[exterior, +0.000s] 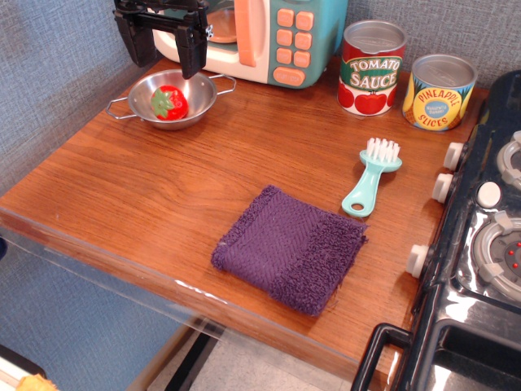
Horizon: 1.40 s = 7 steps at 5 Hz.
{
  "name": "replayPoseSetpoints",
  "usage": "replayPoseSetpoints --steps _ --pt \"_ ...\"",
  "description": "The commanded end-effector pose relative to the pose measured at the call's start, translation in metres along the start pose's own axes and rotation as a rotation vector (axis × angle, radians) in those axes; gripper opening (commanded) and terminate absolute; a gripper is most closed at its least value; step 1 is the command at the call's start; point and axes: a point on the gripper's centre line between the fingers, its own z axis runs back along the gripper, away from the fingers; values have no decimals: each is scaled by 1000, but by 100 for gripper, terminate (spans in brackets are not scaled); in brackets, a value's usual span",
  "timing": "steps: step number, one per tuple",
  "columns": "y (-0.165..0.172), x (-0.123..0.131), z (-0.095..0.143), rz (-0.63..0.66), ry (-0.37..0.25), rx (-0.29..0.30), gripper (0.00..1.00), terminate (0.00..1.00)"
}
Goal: Move the purple towel bottom left table
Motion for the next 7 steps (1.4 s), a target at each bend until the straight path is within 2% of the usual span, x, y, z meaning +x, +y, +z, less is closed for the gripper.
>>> replayPoseSetpoints --steps 1,2,3,4,5,7 --pt "0 0 0 0 0 0 100 0" --pt "-34 -20 1 -92 -8 8 100 0" --pt "-67 -51 1 -152 -10 11 100 0" --pt "-101 -87 -2 -192 -4 19 100 0" --pt "-126 -106 -10 -173 2 10 100 0" --pt "-154 -112 -39 -87 -75 -50 100 0"
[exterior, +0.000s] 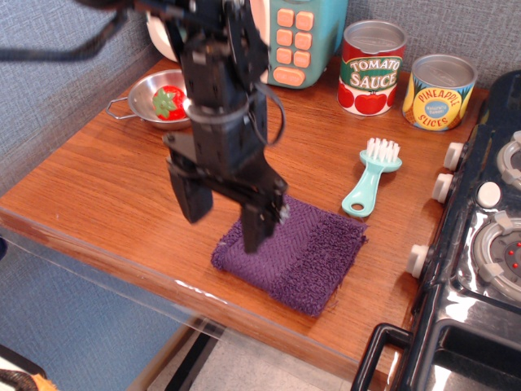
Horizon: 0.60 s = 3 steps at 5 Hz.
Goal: Move the purple towel bottom left table
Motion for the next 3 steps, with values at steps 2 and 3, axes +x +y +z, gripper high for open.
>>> replayPoseSetpoints --steps 2,3 --pt "-24 25 -17 24 -120 0 100 0" --pt "-28 34 -19 3 -124 16 100 0"
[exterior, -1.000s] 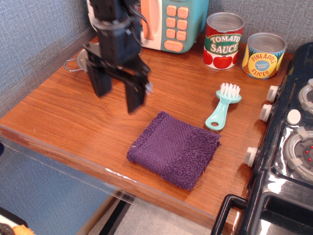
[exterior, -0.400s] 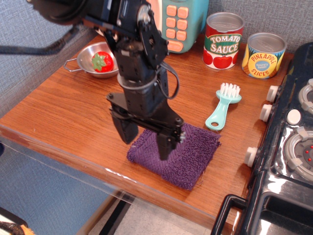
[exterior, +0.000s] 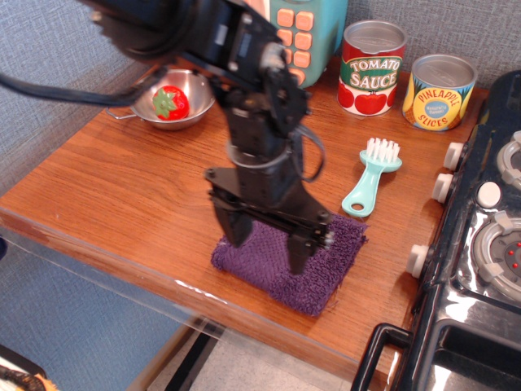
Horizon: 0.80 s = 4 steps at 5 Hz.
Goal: Move the purple towel bottom left table
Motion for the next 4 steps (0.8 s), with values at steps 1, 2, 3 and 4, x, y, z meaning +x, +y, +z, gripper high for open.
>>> replayPoseSetpoints --steps 1,2,3,4 --pt "-7 22 3 -42 -41 40 100 0" --pt "-6 29 -2 -33 -44 53 100 0" --pt "-4 31 -11 3 -32 75 100 0" --pt "1 32 -30 11 5 110 100 0"
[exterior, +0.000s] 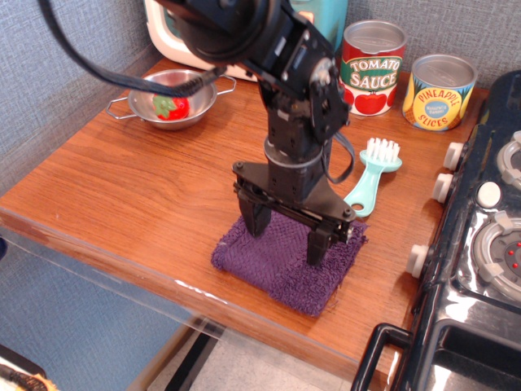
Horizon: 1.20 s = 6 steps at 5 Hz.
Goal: Move the purple towel bottom left table
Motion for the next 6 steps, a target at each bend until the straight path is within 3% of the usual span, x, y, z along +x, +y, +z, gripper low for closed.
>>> replayPoseSetpoints --steps 1,3,4,6 --pt "7 10 -17 9 15 47 100 0" --pt "42 7 -22 26 50 77 100 0" --pt "69 6 -12 61 45 77 100 0" --pt "127 5 -2 144 63 40 100 0"
